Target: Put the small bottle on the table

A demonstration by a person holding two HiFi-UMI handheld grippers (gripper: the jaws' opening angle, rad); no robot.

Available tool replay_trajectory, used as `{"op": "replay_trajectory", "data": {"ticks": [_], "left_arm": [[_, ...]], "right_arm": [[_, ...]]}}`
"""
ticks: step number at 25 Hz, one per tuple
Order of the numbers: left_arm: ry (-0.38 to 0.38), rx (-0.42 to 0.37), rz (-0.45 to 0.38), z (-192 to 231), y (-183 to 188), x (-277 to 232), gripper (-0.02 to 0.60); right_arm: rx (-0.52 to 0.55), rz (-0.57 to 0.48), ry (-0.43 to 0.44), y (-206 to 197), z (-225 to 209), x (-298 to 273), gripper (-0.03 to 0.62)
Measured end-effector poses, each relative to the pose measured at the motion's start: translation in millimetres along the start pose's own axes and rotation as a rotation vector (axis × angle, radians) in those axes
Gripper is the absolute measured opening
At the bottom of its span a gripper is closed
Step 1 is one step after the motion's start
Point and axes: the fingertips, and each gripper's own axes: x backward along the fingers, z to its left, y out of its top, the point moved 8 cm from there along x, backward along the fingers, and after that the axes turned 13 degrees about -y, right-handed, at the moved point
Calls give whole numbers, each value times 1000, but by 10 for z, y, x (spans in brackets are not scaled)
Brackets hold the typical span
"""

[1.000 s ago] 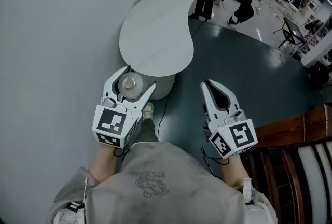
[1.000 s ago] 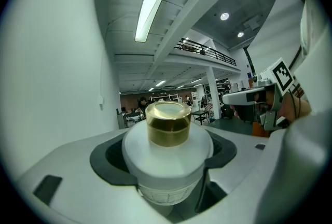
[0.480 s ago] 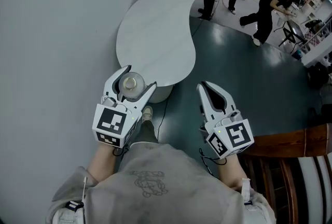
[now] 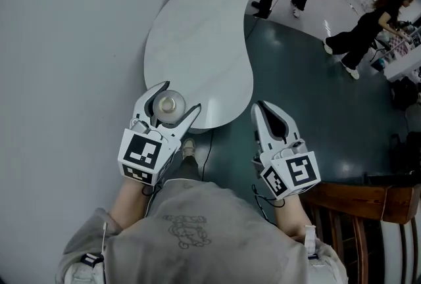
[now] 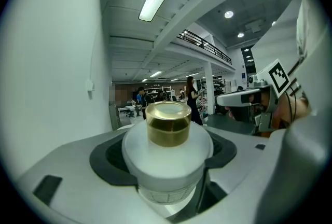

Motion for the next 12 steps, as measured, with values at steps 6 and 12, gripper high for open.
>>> {"op": "replay_trajectory", "data": {"ticks": [6,12], "left_arm": [[-41,6,21,756,88,-204,342],[-70,8,21,1307,67,-518,342]], "right_arm": [[1,36,-11,144,132,-800,40],[17,43,-13,182,120,-1432,40]]}}
